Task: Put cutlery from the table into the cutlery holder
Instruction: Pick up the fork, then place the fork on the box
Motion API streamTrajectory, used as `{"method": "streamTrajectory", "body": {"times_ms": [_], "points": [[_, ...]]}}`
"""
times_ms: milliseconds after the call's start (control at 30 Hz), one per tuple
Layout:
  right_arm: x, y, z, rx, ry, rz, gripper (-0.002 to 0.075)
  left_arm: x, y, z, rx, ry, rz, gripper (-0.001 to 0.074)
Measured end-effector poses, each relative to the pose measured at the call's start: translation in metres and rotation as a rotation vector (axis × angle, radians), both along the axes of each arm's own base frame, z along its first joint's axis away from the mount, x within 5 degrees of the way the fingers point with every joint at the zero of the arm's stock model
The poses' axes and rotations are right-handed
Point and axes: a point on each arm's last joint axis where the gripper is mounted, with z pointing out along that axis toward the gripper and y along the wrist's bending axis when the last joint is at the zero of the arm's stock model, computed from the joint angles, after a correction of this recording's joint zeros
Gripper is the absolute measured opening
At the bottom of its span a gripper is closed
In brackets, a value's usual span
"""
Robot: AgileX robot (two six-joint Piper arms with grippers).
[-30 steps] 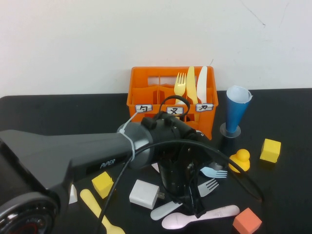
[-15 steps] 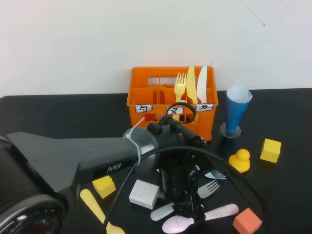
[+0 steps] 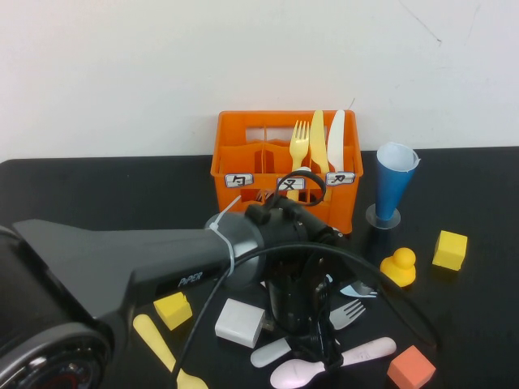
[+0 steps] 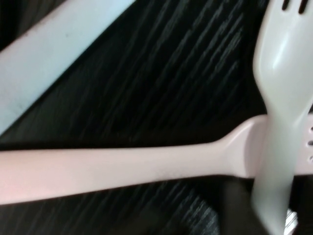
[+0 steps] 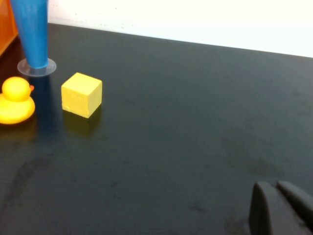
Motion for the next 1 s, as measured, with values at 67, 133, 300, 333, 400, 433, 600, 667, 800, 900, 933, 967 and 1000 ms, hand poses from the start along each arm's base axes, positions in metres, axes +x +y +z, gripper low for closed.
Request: {"method": "streamTrajectory", "body": {"times_ms": [67,133,300,333,400,433,600,667,800,900,933,967,1000], "points": [[0.0,0.0,0.0,0.0,0.0,0.0,-0.0004,0.0,0.0,-0.001,0.002,0.002,0.0,0.0172],[0.0,0.0,0.0,0.0,0.0,0.0,-0.0004,-0.001,0.001,-0.001,0.002,0.003,0.003,0.0139],[0.0,0.0,0.0,0.0,0.0,0.0,-0.0004,-0.001,0.001,-0.002,0.007,0.002,0.004,0.0138],[0.0,0.0,0.0,0.0,0.0,0.0,-0.0004,-0.001,0.004,0.001,0.012,-0.008,0.012,0.0138],[0.0,0.0,0.0,0.0,0.0,0.0,-0.0004,-0.001,0.004,0.013,-0.007,-0.039,0.016,0.0138],[0.0,0.0,0.0,0.0,0.0,0.0,-0.0004,-0.001,0.004,0.021,-0.026,-0.058,0.021,0.0138],[0.0,0.0,0.0,0.0,0.0,0.0,-0.0004,-0.002,0.007,0.071,-0.154,-0.186,0.038,0.0138],[0.0,0.0,0.0,0.0,0.0,0.0,-0.0004,-0.005,0.01,0.091,-0.227,-0.256,0.039,0.0138],[0.0,0.0,0.0,0.0,0.0,0.0,-0.0004,-0.015,0.018,0.127,-0.441,-0.441,0.039,0.0138],[0.0,0.0,0.0,0.0,0.0,0.0,-0.0004,-0.019,0.025,0.13,-0.535,-0.51,0.054,0.0138],[0.0,0.0,0.0,0.0,0.0,0.0,-0.0004,-0.022,0.037,0.139,-0.666,-0.613,0.08,0.0138],[0.0,0.0,0.0,0.0,0.0,0.0,-0.0004,-0.022,0.051,0.144,-0.822,-0.732,0.116,0.0138],[0.0,0.0,0.0,0.0,0.0,0.0,-0.0004,-0.022,0.058,0.141,-0.87,-0.766,0.137,0.0137]]}}
